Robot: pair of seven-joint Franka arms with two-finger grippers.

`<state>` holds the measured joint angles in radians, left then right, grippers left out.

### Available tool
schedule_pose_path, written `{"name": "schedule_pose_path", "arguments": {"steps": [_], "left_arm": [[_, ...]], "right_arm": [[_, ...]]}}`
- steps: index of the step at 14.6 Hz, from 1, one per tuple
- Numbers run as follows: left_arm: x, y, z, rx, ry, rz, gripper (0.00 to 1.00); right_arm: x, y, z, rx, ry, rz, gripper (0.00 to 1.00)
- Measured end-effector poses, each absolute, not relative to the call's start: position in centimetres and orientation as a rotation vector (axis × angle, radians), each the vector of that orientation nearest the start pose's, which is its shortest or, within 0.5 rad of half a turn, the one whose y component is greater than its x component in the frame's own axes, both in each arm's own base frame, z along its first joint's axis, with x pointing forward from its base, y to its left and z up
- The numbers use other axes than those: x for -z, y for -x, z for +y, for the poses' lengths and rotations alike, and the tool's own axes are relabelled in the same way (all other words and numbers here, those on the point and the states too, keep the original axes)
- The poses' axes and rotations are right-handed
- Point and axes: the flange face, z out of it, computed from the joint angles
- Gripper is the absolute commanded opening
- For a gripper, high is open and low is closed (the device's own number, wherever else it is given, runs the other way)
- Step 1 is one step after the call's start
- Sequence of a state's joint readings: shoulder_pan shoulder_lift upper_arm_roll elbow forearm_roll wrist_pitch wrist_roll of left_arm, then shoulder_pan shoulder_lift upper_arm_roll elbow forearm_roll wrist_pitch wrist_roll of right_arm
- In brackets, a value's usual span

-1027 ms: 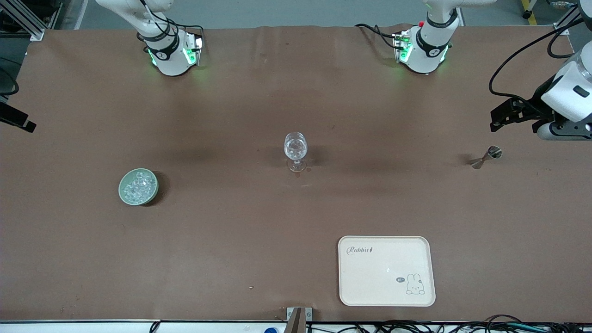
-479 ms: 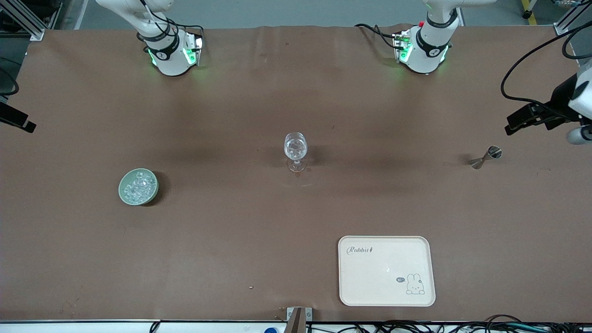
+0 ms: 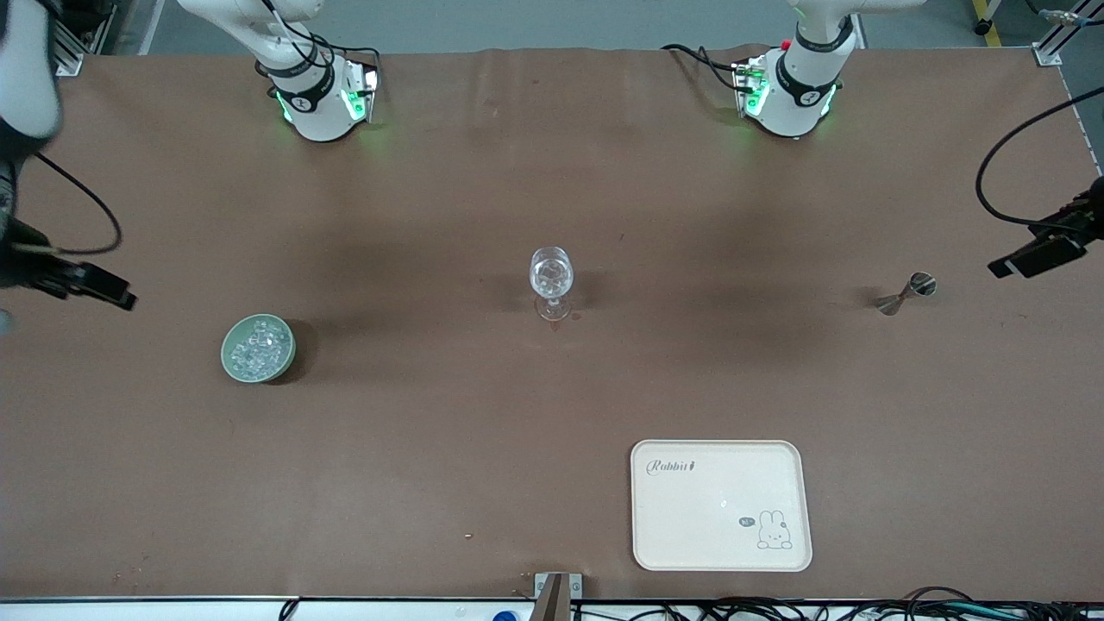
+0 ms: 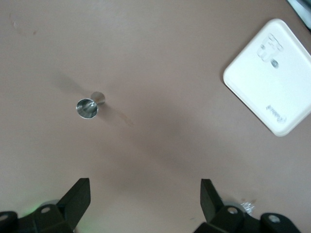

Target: Pour wine and add ice with both arms

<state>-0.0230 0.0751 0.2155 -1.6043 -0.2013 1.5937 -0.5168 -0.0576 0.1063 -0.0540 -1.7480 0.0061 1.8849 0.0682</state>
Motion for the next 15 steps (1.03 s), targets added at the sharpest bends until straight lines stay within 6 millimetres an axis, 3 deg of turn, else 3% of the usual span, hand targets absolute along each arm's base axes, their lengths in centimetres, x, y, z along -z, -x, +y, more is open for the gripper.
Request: {"name": "schedule_pose_path", "arguments": {"steps": [3, 9, 11, 13, 15], "left_arm": [[-53.1, -57.2, 13.4, -0.346, 2.988, -1.478, 1.0], [-41.3, -55.7, 25.4, -0.733, 2.698, -2.081, 1.0], [-36.7, -54.3, 28.8, -0.889, 2.566, -2.287, 1.0], [-31.0, -52.9, 31.8, -1.005, 2.454, -2.427, 1.0], [-25.9, -52.2, 32.8, -1.081, 2.427, -2.441, 1.0]], "right_arm": [[-43.5, -59.4, -5.6, 0.037, 3.132, 0.263, 1.0], [-30.2, -57.1, -4.5, 0.068, 3.14, 0.234, 0.97], [-27.2, -56.6, -4.0, 0.075, 3.143, 0.22, 0.91], [-25.3, -56.3, -3.8, 0.064, 3.145, 0.215, 0.77], [-24.6, -56.2, -3.8, 0.053, 3.146, 0.215, 0.63]]}}
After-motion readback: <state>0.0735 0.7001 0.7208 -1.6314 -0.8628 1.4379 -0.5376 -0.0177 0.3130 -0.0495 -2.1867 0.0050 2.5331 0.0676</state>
